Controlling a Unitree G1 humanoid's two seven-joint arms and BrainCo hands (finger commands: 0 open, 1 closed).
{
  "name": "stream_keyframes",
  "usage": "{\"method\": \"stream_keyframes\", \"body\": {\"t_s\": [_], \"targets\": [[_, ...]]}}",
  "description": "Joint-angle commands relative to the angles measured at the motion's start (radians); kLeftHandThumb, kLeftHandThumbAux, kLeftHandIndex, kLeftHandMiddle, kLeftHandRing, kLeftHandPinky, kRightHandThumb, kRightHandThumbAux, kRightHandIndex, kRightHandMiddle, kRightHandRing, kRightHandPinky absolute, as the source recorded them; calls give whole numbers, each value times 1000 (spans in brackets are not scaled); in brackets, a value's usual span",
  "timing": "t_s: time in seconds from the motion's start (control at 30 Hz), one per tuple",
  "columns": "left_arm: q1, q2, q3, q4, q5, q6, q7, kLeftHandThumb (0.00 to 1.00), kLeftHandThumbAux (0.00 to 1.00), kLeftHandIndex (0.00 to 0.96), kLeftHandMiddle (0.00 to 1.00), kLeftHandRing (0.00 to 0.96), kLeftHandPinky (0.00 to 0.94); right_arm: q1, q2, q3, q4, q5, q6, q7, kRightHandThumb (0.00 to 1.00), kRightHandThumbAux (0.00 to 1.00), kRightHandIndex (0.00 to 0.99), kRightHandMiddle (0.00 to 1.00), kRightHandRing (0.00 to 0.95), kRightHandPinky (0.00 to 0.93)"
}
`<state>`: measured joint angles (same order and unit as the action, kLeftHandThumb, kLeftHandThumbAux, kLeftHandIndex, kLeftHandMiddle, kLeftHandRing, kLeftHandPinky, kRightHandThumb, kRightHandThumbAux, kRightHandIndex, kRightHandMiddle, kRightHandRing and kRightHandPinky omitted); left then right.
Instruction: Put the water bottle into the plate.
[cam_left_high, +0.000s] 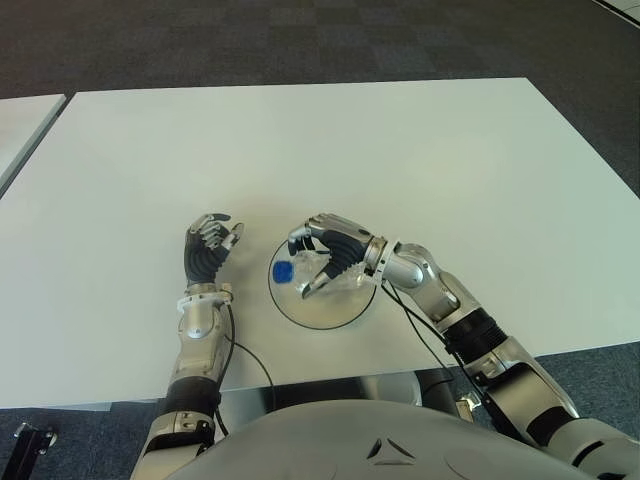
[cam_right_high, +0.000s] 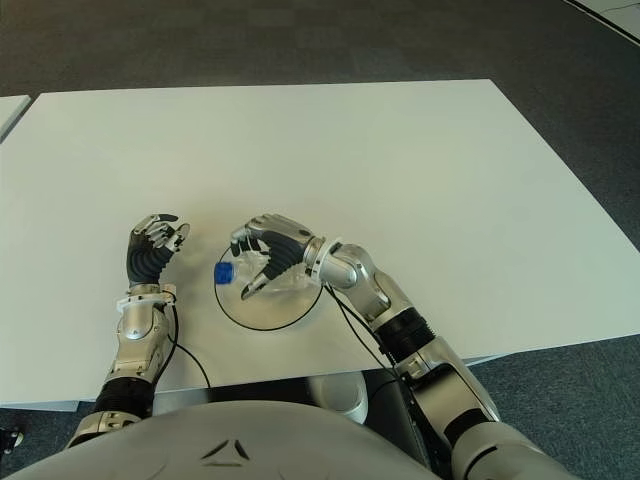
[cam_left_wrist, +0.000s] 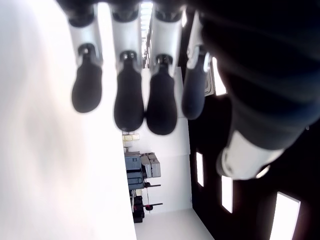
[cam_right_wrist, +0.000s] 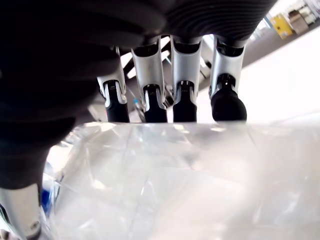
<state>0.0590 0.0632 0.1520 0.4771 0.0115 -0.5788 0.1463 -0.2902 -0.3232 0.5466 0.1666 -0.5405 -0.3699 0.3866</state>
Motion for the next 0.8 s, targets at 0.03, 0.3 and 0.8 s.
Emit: {"method": "stream_keyframes", "body": {"t_s": [0.03, 0.3, 0.8], "targets": [[1, 1, 5, 10, 4, 6, 2, 707, 716, 436, 700, 684, 673, 12, -37, 12, -26, -33, 22, 41, 739, 709, 439, 863, 874, 866], [3, 2, 5, 5, 2, 6, -4, 707, 716, 436, 704, 688, 674, -7, -55, 28, -27, -33, -15, 72, 750, 703, 424, 748, 797, 762], [4, -3, 5, 2, -4, 6, -5, 707, 716, 437, 719, 700, 686, -17, -76, 35, -35, -62, -72, 65, 590, 577, 140, 189, 242, 309]]}}
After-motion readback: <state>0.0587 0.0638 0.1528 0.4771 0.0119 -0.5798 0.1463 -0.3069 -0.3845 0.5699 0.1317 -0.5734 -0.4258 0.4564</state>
